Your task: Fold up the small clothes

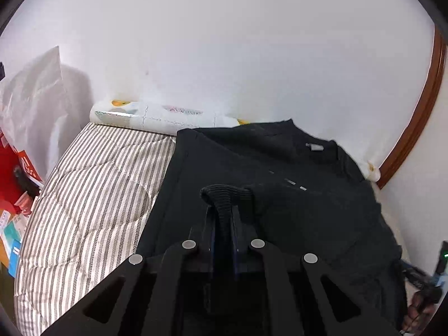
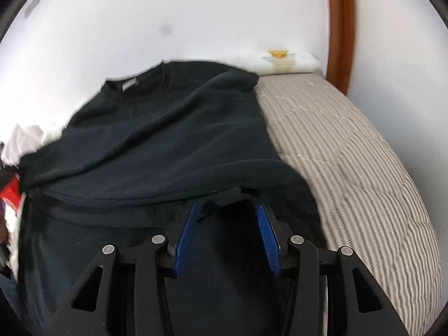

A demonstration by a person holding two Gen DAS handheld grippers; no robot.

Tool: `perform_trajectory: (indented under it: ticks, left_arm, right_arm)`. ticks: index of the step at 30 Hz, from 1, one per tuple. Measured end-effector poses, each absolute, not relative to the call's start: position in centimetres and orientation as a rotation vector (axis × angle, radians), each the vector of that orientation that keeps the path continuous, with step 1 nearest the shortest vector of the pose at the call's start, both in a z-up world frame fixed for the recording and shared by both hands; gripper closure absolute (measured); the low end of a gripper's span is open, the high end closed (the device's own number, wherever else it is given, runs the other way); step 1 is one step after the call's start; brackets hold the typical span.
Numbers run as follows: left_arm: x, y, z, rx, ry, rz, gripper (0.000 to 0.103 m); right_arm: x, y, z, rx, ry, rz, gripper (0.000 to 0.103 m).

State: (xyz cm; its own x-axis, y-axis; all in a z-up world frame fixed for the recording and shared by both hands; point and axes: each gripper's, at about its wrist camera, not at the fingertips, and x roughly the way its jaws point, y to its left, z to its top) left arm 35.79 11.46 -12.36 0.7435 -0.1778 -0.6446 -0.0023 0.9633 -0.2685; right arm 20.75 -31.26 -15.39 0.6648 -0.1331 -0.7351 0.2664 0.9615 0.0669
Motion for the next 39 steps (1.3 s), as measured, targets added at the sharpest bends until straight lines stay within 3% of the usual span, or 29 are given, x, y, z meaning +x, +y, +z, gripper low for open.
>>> perform_trajectory:
  ticks: [1, 2, 3, 8, 10, 13, 14, 15, 26, 27, 29, 34, 39]
  left_arm:
    - [35.5, 11.6, -12.2, -0.26, 0.726, -0.092, 0.094]
    - [35.6, 11.6, -12.3, -0.252, 0.728, -0.082, 0.094]
    - [35.5, 11.7, -12.5, -0.232, 0.74, -0.064, 0.094]
    - [36.1, 11.8, -15.5, -0.212, 0.837, -0.034, 0.094]
    - [36.2, 11.8, -16.4, -0.201, 0.858, -0.025, 0.093]
    - [35.7, 11.7, -16.4, -0.196, 0.857, -0.015, 0.089]
    - [35.4, 11.6, -16.2, -0.183, 0.858, 0.0, 0.078]
    - [35.1, 11.3, -16.1, -0.165, 0.863, 0.014, 0.073]
    - [27.1, 9.2, -13.0, -0.064, 0.813, 0.027, 0.07]
    - [26.2, 9.2, -12.8, -0.064, 0.81, 0.027, 0.067]
    - [24.7, 9.5, -12.7, -0.076, 0.812, 0.028, 0.05]
    - [19.9, 11.2, -13.9, -0.136, 0.849, 0.005, 0.05]
    - [15.7, 13.3, -17.1, -0.218, 0.933, -0.012, 0.05]
  right_arm:
    - [21.6, -31.3, -16.0, 0.176, 0.831, -0.236, 0.066]
    - [22.0, -31.5, -16.3, 0.183, 0.83, -0.244, 0.086]
    - [22.4, -31.8, -16.6, 0.191, 0.82, -0.257, 0.091]
    - [22.5, -31.8, -16.2, 0.194, 0.826, -0.271, 0.092]
    - [21.7, -31.6, -15.7, 0.169, 0.83, -0.28, 0.089]
    - [19.8, -31.8, -14.6, 0.151, 0.815, -0.28, 0.073]
    - [19.0, -31.9, -14.3, 0.145, 0.81, -0.285, 0.06]
    - [18.3, -32.0, -14.0, 0.143, 0.808, -0.298, 0.055]
    - [10.3, -32.6, -12.3, 0.106, 0.746, -0.384, 0.054]
    - [9.6, -32.6, -12.3, 0.099, 0.75, -0.393, 0.054]
    - [8.6, -32.4, -12.6, 0.106, 0.782, -0.367, 0.054]
    - [5.6, -32.2, -14.1, 0.112, 0.832, -0.328, 0.052]
    - [2.8, -32.1, -16.1, 0.173, 0.866, -0.282, 0.043]
